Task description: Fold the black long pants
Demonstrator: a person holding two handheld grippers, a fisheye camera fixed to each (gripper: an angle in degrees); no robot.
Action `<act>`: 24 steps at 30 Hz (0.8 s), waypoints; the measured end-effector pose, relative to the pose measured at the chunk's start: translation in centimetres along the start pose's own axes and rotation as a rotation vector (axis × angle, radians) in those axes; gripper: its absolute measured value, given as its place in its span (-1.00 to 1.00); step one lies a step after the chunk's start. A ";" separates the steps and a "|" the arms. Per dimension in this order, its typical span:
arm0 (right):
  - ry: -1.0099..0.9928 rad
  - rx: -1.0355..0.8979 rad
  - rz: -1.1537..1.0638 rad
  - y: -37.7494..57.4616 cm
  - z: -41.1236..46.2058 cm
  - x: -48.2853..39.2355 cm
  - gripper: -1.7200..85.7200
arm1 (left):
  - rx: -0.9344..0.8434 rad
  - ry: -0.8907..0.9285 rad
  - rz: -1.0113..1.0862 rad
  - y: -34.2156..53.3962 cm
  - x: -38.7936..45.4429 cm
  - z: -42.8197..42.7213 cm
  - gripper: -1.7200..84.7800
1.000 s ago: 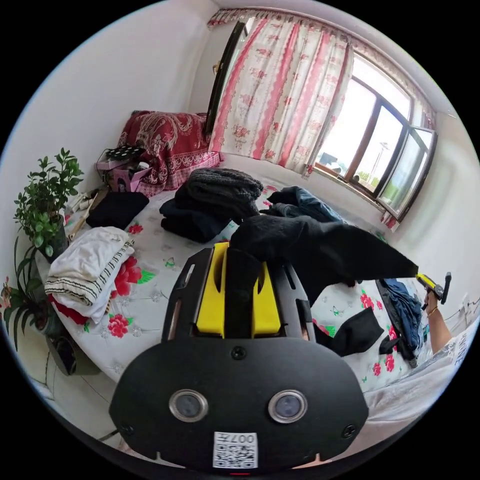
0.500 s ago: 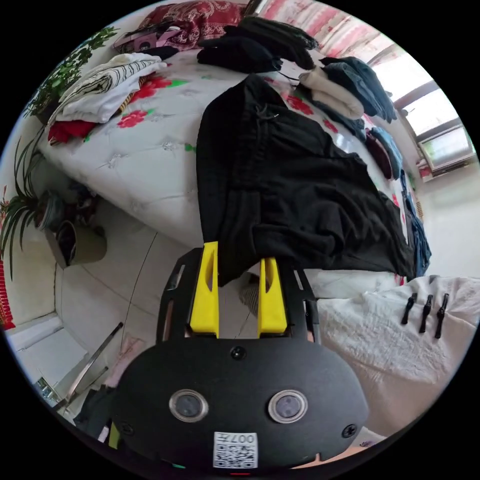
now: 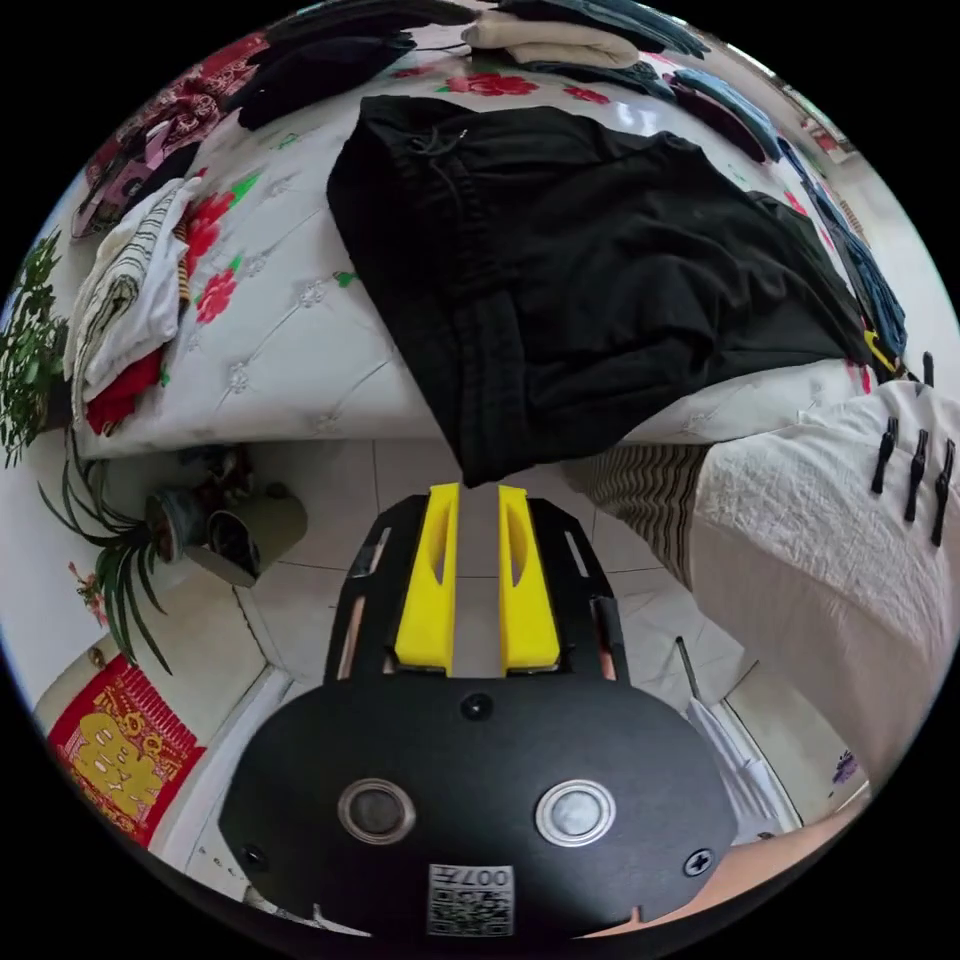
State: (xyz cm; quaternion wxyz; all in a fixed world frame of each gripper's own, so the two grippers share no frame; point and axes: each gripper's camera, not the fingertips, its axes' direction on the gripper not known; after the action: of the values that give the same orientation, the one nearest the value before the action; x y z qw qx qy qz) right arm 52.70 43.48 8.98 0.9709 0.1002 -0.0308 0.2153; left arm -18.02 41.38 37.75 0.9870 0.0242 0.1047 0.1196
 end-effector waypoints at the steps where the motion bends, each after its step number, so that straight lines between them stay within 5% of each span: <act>1: 0.006 0.007 -0.034 -1.4 -0.1 -1.0 -0.79 | 0.006 -0.018 -0.018 0.5 -0.4 -0.5 -0.88; 9: 0.046 -0.043 -0.182 -15.3 2.5 -5.3 -0.74 | 0.419 0.167 -0.323 -1.9 -5.3 -8.3 -0.89; 18: 0.177 -0.256 -0.050 -25.0 14.9 -5.6 -0.81 | 0.324 0.081 -0.266 -20.3 -3.1 -7.0 -0.95; 22: 0.289 -0.324 -0.279 -24.8 16.9 -10.3 -0.94 | 0.212 -0.025 -0.236 -24.4 -2.9 -4.8 -0.98; 24: 0.199 -0.185 -0.264 -26.0 13.3 -10.7 -0.95 | 0.186 -0.052 -0.226 -25.2 -3.3 -4.4 -0.98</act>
State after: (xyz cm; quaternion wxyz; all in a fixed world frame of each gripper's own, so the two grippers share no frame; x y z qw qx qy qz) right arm 53.80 13.24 16.14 0.9940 -0.0079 0.0592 0.0912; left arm -16.23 16.25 32.30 0.9901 0.1065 0.0919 -0.0034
